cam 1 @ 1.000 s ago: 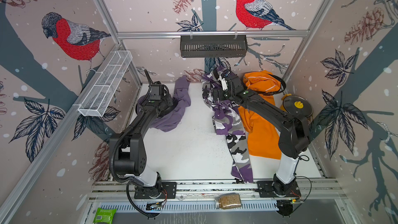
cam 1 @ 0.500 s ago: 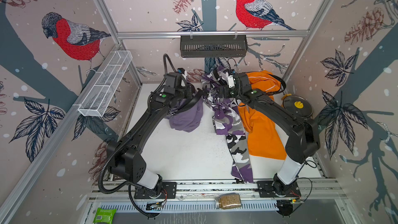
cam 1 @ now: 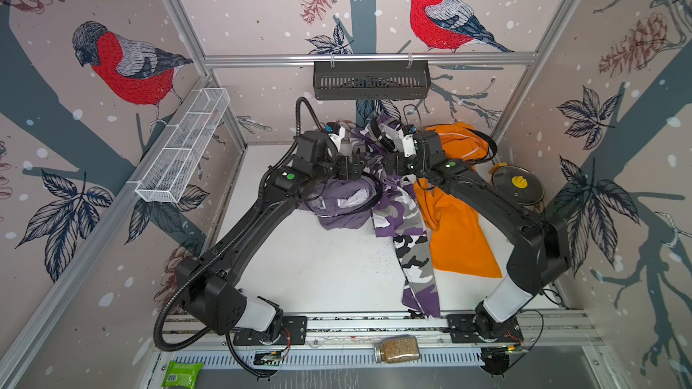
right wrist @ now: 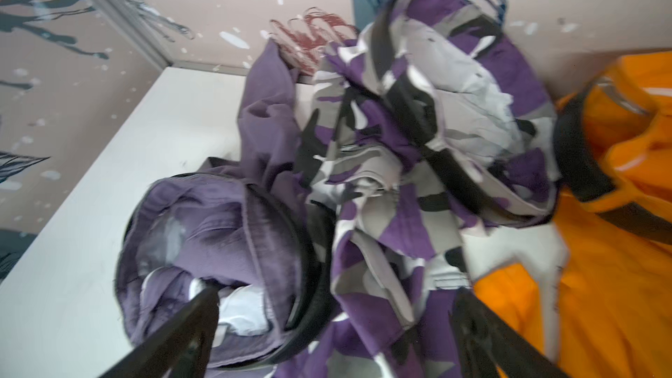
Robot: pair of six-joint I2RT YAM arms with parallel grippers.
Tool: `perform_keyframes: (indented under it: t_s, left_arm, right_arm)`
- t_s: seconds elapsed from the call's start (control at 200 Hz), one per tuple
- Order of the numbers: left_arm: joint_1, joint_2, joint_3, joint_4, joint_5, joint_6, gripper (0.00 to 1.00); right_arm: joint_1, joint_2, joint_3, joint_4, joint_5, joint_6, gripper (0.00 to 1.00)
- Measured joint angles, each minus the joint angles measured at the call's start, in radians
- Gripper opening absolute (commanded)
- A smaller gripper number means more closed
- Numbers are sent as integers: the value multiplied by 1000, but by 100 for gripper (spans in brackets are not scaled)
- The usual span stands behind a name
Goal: Remove the belt from the trousers
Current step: Move the trousers to the center of the board, then adjust the trousers at the center of the board.
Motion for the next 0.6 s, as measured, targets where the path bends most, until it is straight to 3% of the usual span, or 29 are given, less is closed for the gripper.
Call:
perform_keyframes:
  t_s: [0.285, 0.44, 0.6]
  left_arm:
    - [162, -57, -294, -15, -139, -11, 91]
    - [182, 2, -367, -10, -156, -13, 87]
    - [184, 142, -353, -2, -135, -14, 69]
  right_arm:
    - [108, 137, 60, -83, -2, -10, 100]
    - [130, 180, 57, -121, 21, -14, 99]
    - [117, 224, 26, -151, 56, -24, 99]
